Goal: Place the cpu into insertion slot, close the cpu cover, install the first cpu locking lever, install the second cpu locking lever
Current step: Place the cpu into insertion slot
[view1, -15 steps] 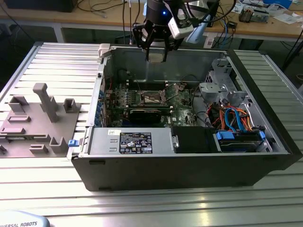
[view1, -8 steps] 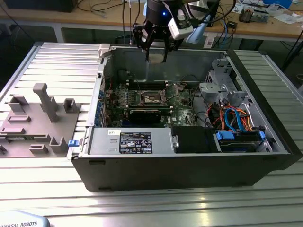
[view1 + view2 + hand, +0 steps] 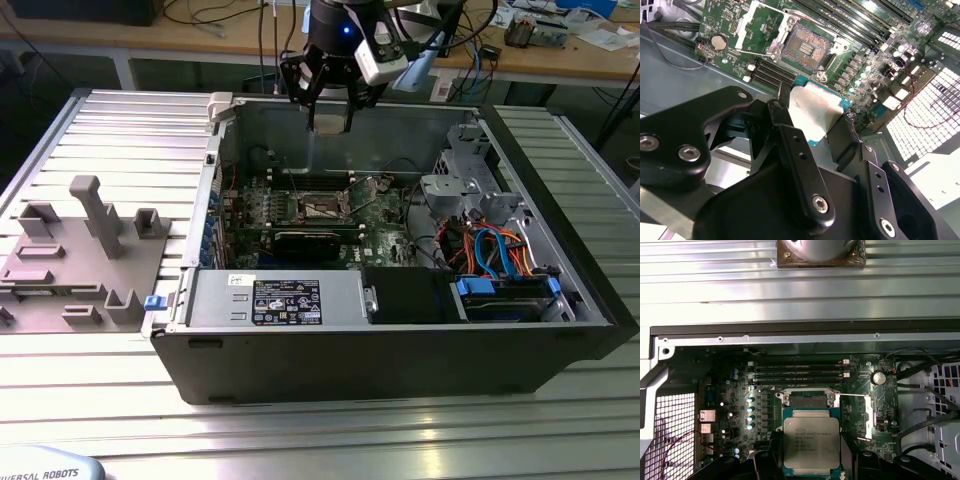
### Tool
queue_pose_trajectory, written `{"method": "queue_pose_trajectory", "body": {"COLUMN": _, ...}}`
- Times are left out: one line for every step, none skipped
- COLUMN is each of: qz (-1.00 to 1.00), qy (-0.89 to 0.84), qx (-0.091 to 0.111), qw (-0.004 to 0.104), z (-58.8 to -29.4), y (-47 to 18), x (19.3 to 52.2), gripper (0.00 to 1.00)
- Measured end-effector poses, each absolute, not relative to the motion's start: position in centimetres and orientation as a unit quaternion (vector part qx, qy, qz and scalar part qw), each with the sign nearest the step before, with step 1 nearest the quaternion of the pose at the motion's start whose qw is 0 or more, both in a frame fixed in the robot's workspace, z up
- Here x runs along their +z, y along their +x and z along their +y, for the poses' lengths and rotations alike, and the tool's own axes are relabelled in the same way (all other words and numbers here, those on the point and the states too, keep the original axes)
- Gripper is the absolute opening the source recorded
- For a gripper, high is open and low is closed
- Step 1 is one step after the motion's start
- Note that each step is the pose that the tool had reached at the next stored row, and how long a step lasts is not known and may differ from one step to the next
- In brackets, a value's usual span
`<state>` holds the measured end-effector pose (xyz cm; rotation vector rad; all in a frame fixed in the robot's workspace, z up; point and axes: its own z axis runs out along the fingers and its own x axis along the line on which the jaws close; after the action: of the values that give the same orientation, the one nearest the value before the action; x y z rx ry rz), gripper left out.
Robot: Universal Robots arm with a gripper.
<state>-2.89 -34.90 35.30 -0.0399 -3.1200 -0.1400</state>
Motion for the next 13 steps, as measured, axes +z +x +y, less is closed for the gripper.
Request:
{"method": "queue_pose_trajectory", "body": {"qz": -0.999, "qy": -0.013, "qx": -0.045, "qw": 0.009, "z": -34.9, "y": -2.89, "x": 35.27, "gripper": 0.54}}
{"method": "queue_pose_trajectory", "body": {"qz": -0.999, "qy": -0.013, "qx": -0.045, "qw": 0.009, "z": -34.9, "y": -2.89, "x": 35.25, "gripper": 0.54}}
{"method": "queue_pose_trajectory", "body": {"qz": -0.999, "qy": -0.013, "qx": -0.045, "qw": 0.009, "z": -34.9, "y": -2.89, "x": 35.24, "gripper": 0.54}}
{"method": "queue_pose_trajectory", "body": {"qz": -0.999, "qy": -0.013, "qx": -0.045, "qw": 0.009, "z": -34.9, "y": -2.89, "x": 35.21, "gripper": 0.54}}
{"method": "queue_pose_trajectory", "body": {"qz": -0.999, "qy": -0.013, "qx": -0.045, "qw": 0.009, "z": -34.9, "y": -2.89, "x": 35.19, "gripper": 0.54}}
{"method": "queue_pose_trajectory", "body": {"qz": -0.999, "qy": -0.013, "qx": -0.045, "qw": 0.009, "z": -34.9, "y": -2.89, "x": 35.18, "gripper": 0.54}}
{"method": "queue_pose_trajectory", "body": {"qz": -0.999, "qy": -0.013, "qx": -0.045, "qw": 0.009, "z": -34.9, "y": -2.89, "x": 35.12, "gripper": 0.54}}
{"method": "queue_pose_trajectory", "body": {"qz": -0.999, "qy": -0.013, "qx": -0.045, "qw": 0.009, "z": -34.9, "y": -2.89, "x": 35.09, "gripper": 0.54}}
{"method": "queue_pose_trajectory", "body": {"qz": -0.999, "qy": -0.013, "qx": -0.045, "qw": 0.009, "z": -34.9, "y": -2.89, "x": 35.08, "gripper": 0.54}}
{"method": "queue_pose_trajectory", "body": {"qz": -0.999, "qy": -0.013, "qx": -0.045, "qw": 0.009, "z": -34.9, "y": -2.89, "x": 35.07, "gripper": 0.54}}
{"method": "queue_pose_trajectory", "body": {"qz": -0.999, "qy": -0.013, "qx": -0.045, "qw": 0.009, "z": -34.9, "y": -2.89, "x": 35.04, "gripper": 0.54}}
{"method": "queue_pose_trajectory", "body": {"qz": -0.999, "qy": -0.013, "qx": -0.045, "qw": 0.009, "z": -34.9, "y": -2.89, "x": 35.02, "gripper": 0.54}}
{"method": "queue_pose_trajectory", "body": {"qz": -0.999, "qy": -0.013, "qx": -0.045, "qw": 0.009, "z": -34.9, "y": -2.89, "x": 35.0, "gripper": 0.54}}
